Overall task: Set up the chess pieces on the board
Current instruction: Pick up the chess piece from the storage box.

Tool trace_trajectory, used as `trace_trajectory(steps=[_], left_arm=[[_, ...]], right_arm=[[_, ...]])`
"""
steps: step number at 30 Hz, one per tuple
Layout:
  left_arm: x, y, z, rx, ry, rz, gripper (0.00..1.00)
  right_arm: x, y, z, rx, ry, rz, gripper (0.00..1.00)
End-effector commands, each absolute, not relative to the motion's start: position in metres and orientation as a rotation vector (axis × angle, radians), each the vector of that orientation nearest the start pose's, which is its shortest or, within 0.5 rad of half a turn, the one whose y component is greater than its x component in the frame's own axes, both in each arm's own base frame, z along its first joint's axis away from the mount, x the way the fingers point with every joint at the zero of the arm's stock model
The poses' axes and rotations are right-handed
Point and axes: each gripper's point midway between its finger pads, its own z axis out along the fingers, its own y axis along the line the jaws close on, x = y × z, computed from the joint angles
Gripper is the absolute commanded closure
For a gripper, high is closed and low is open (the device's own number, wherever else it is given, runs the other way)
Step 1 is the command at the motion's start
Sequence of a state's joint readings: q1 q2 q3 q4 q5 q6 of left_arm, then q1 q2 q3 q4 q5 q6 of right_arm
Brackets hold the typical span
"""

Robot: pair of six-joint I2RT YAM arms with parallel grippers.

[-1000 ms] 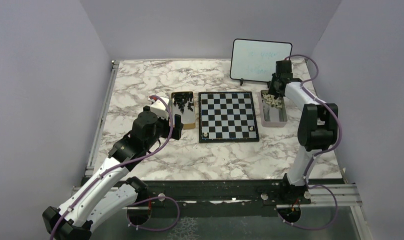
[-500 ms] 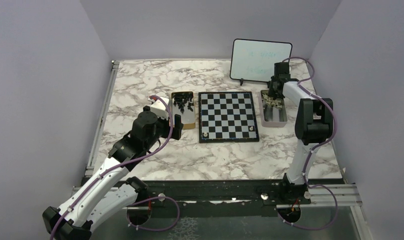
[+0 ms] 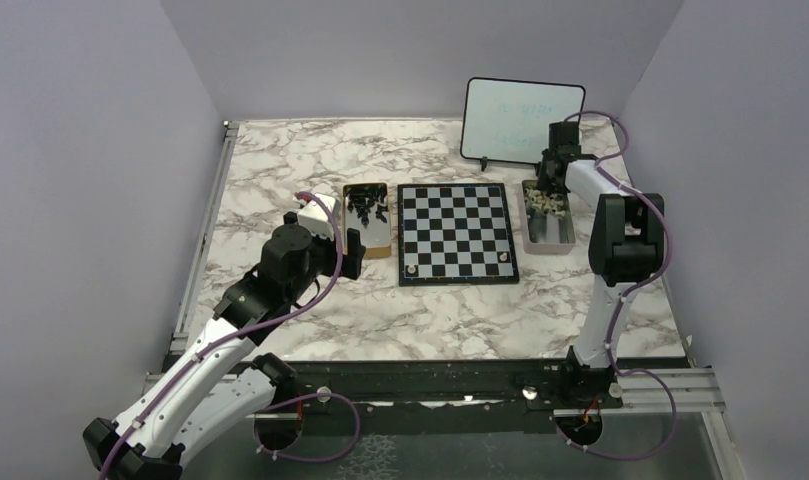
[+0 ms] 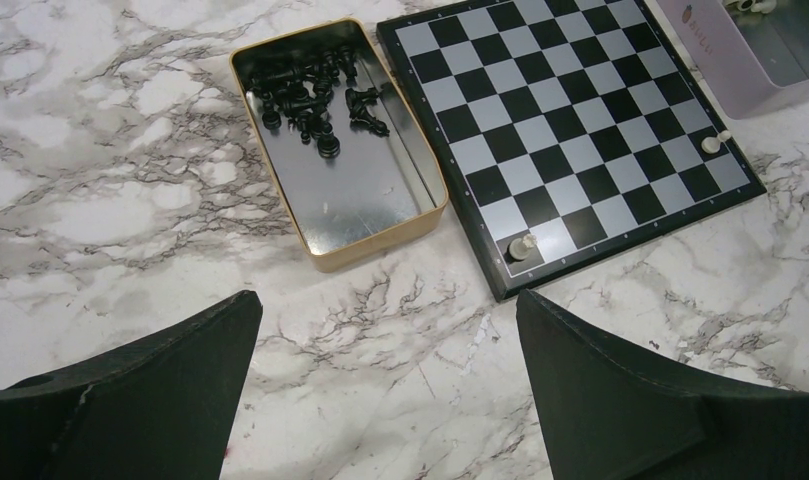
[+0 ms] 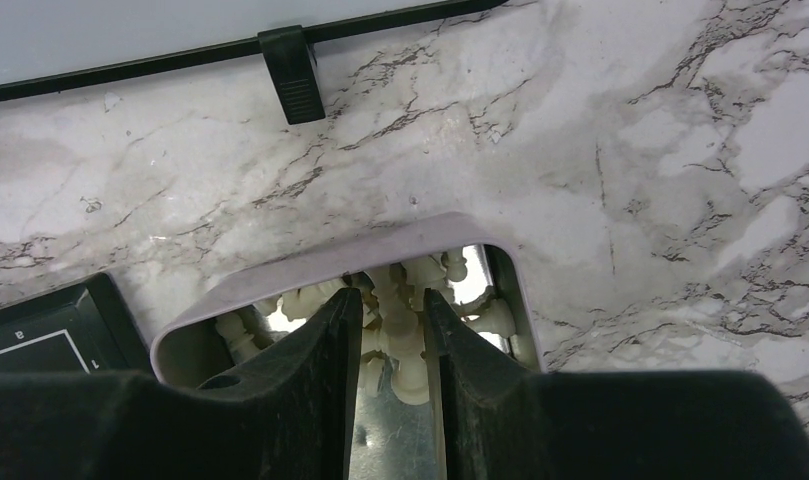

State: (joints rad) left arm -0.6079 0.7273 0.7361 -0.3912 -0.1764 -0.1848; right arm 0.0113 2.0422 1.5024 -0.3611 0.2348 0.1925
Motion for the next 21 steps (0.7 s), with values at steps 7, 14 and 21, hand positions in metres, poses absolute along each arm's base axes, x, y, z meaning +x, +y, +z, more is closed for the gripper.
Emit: trace_trajectory(steps=[7, 14, 21], left_arm=[[0.248, -0.138, 0.222, 0.278, 1.925, -0.331, 0.01], [0.248, -0.139, 0.223, 0.282, 1.923, -0.339, 0.01], [0.246, -0.14, 0.226, 0.282, 1.91, -0.357, 0.01]], right_arm=[[0.504, -0.033, 0.046, 0.303, 2.466, -0.236, 0.71], [0.498, -0.033, 0.065, 0.318, 2.451, -0.228, 0.82], [0.483, -0.032, 0.091, 0.376, 2.432, -0.211, 0.81]])
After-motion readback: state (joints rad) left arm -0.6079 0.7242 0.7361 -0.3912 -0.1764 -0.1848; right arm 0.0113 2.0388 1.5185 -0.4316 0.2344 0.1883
